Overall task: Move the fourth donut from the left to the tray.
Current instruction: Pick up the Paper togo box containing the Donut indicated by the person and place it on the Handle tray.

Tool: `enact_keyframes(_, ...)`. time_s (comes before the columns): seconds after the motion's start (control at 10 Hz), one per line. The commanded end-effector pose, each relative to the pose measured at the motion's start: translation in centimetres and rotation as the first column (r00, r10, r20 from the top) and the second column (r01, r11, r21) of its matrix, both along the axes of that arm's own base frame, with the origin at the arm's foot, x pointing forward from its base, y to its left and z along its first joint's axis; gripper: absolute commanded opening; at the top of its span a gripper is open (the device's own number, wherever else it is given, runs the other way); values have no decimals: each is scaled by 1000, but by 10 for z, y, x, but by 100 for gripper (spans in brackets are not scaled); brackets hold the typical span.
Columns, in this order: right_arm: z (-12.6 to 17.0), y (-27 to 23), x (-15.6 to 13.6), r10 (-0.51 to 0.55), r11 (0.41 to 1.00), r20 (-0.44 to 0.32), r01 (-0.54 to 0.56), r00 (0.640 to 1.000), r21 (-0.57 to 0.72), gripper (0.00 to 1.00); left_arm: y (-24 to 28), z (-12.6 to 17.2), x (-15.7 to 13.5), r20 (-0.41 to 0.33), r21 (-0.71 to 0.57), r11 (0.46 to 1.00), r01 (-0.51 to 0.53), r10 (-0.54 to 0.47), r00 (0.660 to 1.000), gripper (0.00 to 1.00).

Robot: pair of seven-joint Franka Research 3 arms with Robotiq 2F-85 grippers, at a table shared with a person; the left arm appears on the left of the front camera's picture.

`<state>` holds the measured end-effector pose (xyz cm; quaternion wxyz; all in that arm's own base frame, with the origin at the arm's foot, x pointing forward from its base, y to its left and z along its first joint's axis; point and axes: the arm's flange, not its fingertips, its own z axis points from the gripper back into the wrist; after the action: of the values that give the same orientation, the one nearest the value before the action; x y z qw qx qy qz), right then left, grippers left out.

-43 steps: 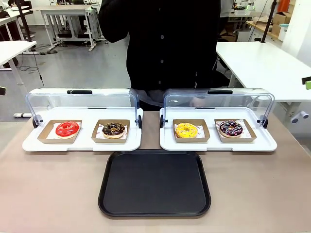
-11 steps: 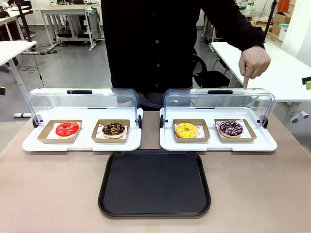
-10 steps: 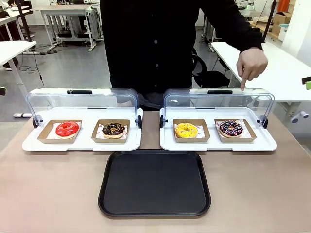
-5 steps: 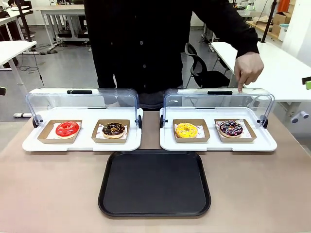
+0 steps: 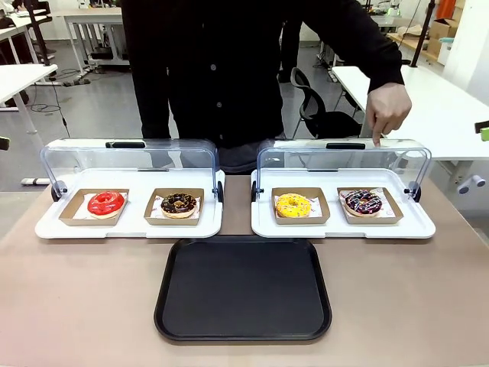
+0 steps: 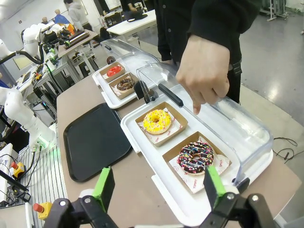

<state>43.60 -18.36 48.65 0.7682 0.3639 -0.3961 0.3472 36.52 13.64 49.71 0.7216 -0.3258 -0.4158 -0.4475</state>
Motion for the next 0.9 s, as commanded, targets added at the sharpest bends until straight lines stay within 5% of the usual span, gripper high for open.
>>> enact_keyframes(0.0, 1, 2, 2, 2, 1000, 21, -2, 1000, 16, 100, 1, 2, 2, 25, -18, 1000, 8, -7, 1000, 100)
enact_keyframes(0.5, 0, 0, 0, 0, 1000, 0, 0, 1000, 0, 100, 1, 2, 2, 25, -18, 1000, 8, -7, 1000, 100)
enact_keyframes(0.8, 17, 51, 1, 142, 969, 73, -123, 987, -215, 100, 1, 2, 2, 25, -18, 1000, 8, -7, 1000, 100)
